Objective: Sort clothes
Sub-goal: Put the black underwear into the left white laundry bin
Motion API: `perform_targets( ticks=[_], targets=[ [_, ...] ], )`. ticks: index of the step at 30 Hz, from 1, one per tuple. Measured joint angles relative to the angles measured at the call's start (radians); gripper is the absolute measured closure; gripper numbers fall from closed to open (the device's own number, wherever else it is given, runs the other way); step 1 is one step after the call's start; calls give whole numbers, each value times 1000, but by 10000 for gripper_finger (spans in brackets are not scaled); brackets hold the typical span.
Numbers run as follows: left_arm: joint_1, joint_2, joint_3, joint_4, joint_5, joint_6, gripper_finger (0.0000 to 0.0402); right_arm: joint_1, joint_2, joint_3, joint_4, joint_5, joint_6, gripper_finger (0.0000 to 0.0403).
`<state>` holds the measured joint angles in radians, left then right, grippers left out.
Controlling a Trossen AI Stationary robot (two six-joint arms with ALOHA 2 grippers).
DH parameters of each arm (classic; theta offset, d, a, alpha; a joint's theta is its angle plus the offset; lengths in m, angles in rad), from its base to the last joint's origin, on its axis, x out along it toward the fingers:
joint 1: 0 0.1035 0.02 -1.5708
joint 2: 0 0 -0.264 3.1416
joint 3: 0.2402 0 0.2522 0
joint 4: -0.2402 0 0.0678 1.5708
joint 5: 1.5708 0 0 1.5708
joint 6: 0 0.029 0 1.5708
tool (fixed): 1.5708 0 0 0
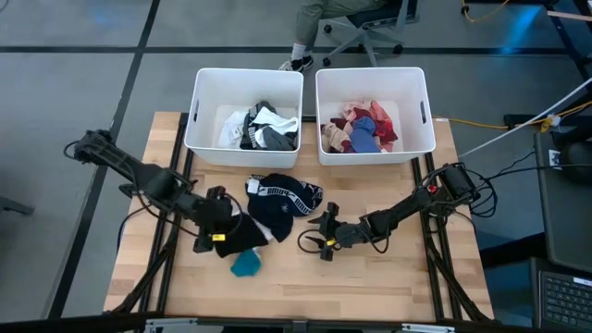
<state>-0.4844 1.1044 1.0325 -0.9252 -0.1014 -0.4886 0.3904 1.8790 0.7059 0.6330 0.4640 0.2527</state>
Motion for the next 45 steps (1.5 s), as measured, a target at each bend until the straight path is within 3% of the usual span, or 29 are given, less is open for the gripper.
perform_targets(
  ticks=[5, 11, 16, 19, 26, 37, 45],
  targets=[
    [0, -1, 121, -37, -136, 92, 386, 0, 0, 0, -1, 0, 0, 162],
    [14, -3, 219, -6, -441, 280, 384, 0, 0, 0, -6, 0, 0, 162],
    [97, -6, 237, 97, -716, 451, 383, 0, 0, 0, -6, 0, 0, 162],
    [187, -12, 237, 166, -774, 563, 383, 0, 0, 0, -6, 0, 0, 162],
    [459, -21, 237, 240, -762, 694, 383, 0, 0, 0, -8, 0, 0, 162],
    [891, -13, 234, 343, -421, 752, 382, 0, 0, 0, -19, 0, 0, 162],
    [1068, 48, 169, 338, -262, 701, 382, 0, 0, 0, -37, 0, 0, 162]
  ],
)
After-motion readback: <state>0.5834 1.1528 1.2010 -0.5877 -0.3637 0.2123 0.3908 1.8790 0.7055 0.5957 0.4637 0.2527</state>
